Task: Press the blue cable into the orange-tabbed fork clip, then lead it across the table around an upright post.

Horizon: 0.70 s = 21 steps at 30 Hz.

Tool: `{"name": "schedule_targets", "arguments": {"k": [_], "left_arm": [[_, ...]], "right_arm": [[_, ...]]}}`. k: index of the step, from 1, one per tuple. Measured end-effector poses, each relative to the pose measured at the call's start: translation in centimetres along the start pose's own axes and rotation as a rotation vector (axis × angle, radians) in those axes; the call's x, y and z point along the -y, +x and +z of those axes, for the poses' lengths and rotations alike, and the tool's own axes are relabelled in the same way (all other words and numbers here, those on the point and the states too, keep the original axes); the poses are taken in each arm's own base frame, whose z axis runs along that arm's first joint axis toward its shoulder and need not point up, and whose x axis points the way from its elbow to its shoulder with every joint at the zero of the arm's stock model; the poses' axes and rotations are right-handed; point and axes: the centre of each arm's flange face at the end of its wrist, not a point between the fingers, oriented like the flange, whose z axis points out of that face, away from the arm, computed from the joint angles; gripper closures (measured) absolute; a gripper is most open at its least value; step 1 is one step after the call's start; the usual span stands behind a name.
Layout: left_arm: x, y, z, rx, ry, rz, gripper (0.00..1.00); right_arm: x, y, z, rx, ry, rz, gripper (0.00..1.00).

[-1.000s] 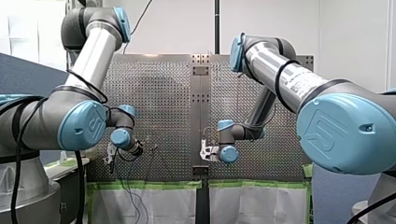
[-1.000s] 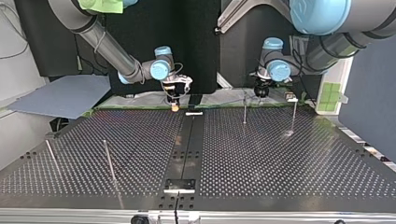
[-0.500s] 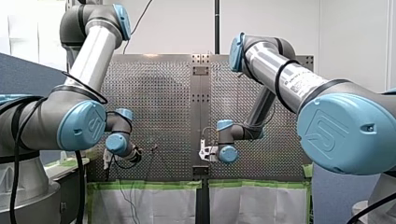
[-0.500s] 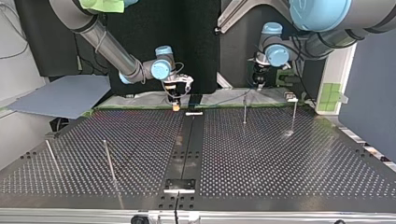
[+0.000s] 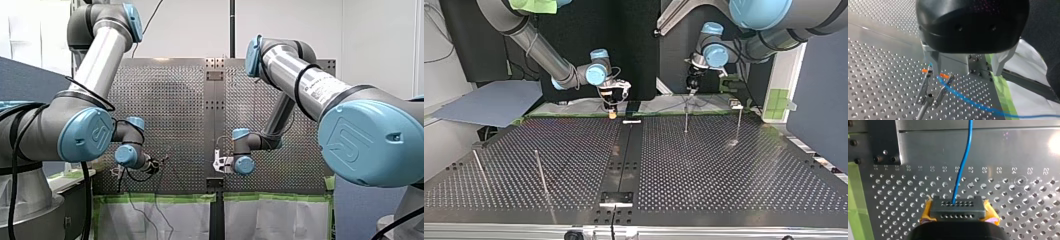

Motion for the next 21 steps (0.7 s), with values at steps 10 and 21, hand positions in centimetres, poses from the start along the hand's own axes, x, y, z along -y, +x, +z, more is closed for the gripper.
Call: {"name": "schedule_targets", "arguments": {"k": [10,21], "left_arm": [[0.9,-0.1,0.0,0.024,0.004,0.017,0.0],[1.6,-1.0,-0.2,0.053,-0.019,0.027,0.0]], "right_arm": [[-0.1,0.0,0.0,0.001,-0.001,0.001,1.0],[-0.2,0.0,0.1,0.0,-0.002,0.001,1.0]]}}
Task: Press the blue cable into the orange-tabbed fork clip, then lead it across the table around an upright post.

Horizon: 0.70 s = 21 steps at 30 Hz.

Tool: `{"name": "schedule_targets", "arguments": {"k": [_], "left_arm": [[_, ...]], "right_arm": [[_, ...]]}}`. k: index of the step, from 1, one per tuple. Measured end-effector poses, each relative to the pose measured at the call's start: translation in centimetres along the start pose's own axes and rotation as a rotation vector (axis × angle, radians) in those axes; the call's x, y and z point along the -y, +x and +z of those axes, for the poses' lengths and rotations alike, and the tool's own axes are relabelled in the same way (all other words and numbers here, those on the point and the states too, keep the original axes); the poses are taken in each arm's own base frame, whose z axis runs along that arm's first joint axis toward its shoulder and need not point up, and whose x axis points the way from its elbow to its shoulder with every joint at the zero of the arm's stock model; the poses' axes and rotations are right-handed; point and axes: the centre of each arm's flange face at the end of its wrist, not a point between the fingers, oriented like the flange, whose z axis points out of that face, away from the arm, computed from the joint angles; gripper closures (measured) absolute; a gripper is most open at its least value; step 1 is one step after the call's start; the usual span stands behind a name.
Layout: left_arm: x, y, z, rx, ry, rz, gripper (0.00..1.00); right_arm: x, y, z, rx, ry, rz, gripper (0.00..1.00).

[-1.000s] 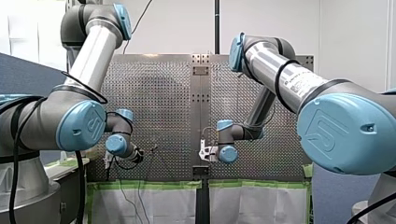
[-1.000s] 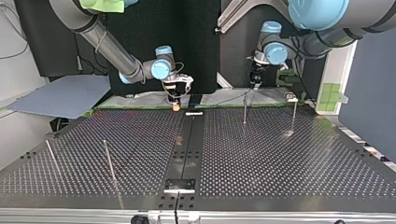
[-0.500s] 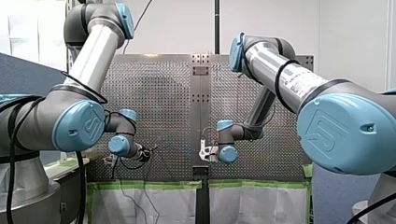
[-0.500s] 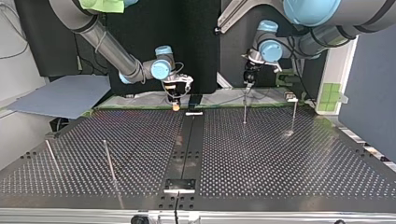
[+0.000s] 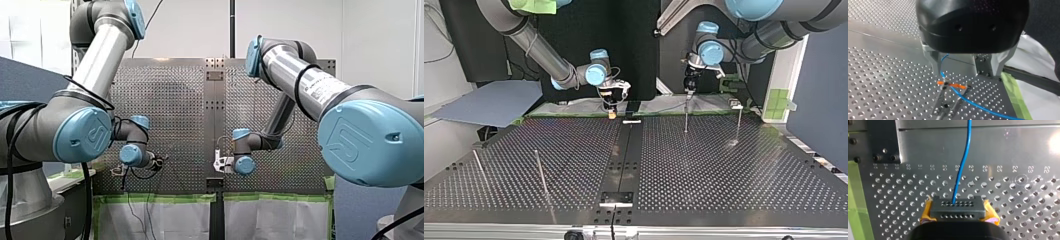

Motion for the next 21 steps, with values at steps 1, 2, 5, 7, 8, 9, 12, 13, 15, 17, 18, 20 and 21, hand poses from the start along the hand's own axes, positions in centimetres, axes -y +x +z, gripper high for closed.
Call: {"name": "schedule_targets", "arguments": {"k": [1,2,5,7,8,9,12,13,15,17,18,20,21], "left_arm": [[0.1,-0.1,0.0,0.002,-0.001,0.001,0.0],[0.1,-0.1,0.0,0.003,-0.002,0.001,0.0],[0.4,-0.3,0.0,0.015,-0.003,0.0,0.0],[0.6,-0.3,0.0,0.023,0.0,-0.008,0.0],[0.7,-0.3,0.0,0.025,0.001,-0.012,0.0],[0.8,-0.3,0.0,0.026,0.003,-0.016,0.0],[1.1,-0.3,-0.1,0.026,0.009,-0.02,0.0],[1.2,-0.3,-0.1,0.026,0.01,-0.02,0.0],[1.3,-0.3,-0.2,0.026,0.009,-0.02,0.0],[1.3,-0.3,-0.2,0.026,0.002,-0.02,0.0],[1.3,-0.3,-0.2,0.026,-0.005,-0.021,0.0],[1.3,-0.3,-0.2,0.026,-0.012,-0.023,0.0],[1.3,-0.3,-0.2,0.026,-0.016,-0.025,0.0]], "right_arm": [[0.0,0.0,0.0,0.0,0.0,0.0,1.0],[0.0,0.0,0.0,0.0,0.0,0.0,1.0],[0.0,0.0,0.0,0.001,0.0,0.0,1.0],[0.0,0.0,0.0,0.0,0.0,0.0,1.0],[0.0,0.0,0.0,0.001,0.0,0.0,1.0],[-0.1,0.0,0.0,0.001,0.0,0.0,1.0],[-0.1,0.0,0.0,0.001,-0.002,0.0,1.0],[-0.1,0.0,0.0,0.001,-0.002,0.0,1.0],[-0.2,0.0,0.0,0.001,-0.002,0.0,1.0],[-0.2,0.0,0.0,0.001,-0.003,0.001,1.0],[-0.2,0.0,0.0,0.0,-0.003,0.001,1.0],[-0.2,0.0,0.1,0.0,-0.004,0.001,1.0],[-0.2,0.0,0.1,-0.001,-0.004,0.001,1.0]]}}
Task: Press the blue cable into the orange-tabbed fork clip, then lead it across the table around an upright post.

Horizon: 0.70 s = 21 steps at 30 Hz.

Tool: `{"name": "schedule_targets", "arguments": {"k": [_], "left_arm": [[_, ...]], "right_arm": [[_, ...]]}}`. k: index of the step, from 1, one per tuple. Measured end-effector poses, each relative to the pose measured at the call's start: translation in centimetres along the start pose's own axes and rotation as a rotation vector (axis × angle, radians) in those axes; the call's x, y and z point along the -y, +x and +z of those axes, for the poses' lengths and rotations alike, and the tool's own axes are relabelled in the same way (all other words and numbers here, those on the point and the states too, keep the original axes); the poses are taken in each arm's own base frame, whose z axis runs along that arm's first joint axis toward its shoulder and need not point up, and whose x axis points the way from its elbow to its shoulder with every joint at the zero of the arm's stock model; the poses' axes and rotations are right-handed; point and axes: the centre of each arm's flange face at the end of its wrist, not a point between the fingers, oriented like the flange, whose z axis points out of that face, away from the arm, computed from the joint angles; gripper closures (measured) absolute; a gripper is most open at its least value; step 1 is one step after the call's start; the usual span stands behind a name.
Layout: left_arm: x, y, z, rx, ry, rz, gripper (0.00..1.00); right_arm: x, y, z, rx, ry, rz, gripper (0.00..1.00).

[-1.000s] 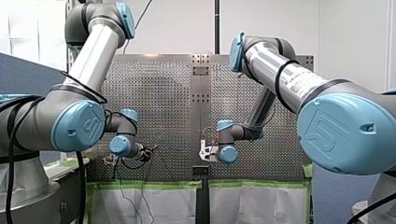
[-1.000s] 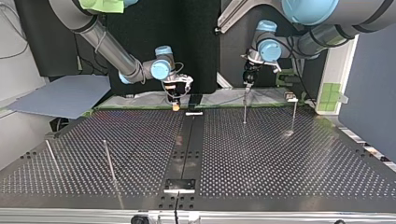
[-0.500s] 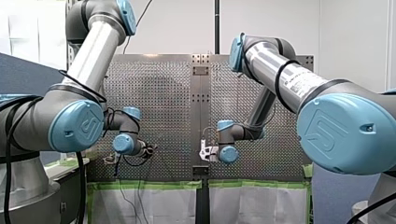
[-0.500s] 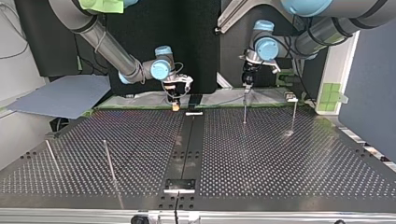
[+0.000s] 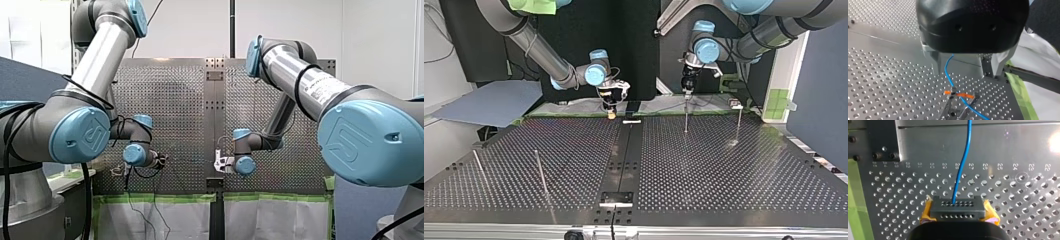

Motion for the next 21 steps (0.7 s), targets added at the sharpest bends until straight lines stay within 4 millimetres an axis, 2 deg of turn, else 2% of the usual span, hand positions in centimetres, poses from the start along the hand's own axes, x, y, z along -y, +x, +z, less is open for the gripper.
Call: {"name": "schedule_targets", "arguments": {"k": [21], "left_arm": [[-0.54,0.22,-0.32,-0.021,-0.065,-0.017,0.0]], "right_arm": [[-0.12,-0.08,0.04,0.0,0.0,0.002,1.0]]}}
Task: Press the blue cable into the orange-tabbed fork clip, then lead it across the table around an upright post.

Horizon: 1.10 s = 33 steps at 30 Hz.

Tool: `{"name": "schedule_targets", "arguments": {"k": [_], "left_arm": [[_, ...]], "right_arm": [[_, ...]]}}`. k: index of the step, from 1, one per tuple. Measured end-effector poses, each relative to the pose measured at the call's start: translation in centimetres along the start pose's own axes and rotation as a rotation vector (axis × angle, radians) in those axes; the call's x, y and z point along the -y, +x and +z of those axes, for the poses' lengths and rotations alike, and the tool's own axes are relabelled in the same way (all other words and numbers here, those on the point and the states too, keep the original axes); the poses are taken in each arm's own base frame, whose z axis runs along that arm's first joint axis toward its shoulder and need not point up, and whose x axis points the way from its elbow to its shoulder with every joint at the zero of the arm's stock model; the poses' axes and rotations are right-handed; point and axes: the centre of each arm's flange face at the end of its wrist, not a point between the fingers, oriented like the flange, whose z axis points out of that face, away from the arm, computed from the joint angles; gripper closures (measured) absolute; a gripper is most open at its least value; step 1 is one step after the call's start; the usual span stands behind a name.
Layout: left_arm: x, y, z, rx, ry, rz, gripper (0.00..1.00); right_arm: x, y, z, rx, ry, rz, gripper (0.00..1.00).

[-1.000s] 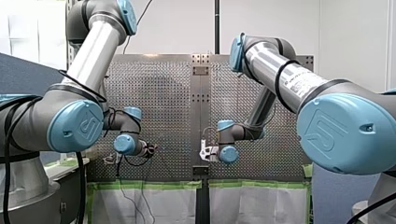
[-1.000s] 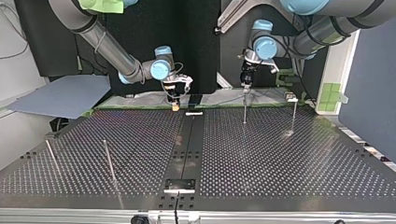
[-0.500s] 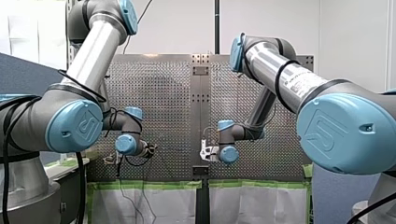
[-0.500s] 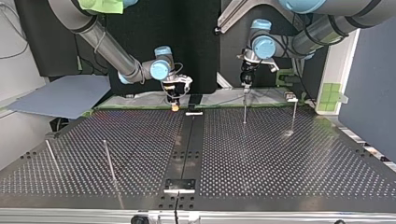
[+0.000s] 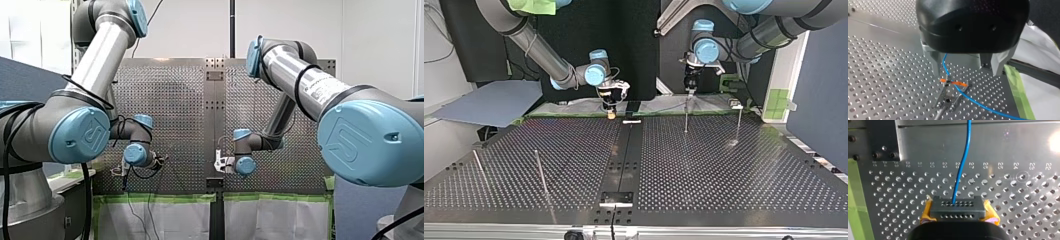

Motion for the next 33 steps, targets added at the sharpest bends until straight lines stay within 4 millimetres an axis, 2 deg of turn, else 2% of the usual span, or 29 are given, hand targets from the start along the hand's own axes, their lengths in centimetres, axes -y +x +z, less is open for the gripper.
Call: {"name": "schedule_targets", "arguments": {"k": [14,33], "left_arm": [[-0.2,0.1,-0.1,-0.008,-0.02,0.006,0.0],[3.0,-0.3,-0.2,0.062,0.07,-0.009,0.0]], "right_arm": [[0.0,0.0,0.0,0.001,0.0,0.001,1.0],[0.0,-0.2,0.0,-0.001,0.001,0.002,1.0]]}}
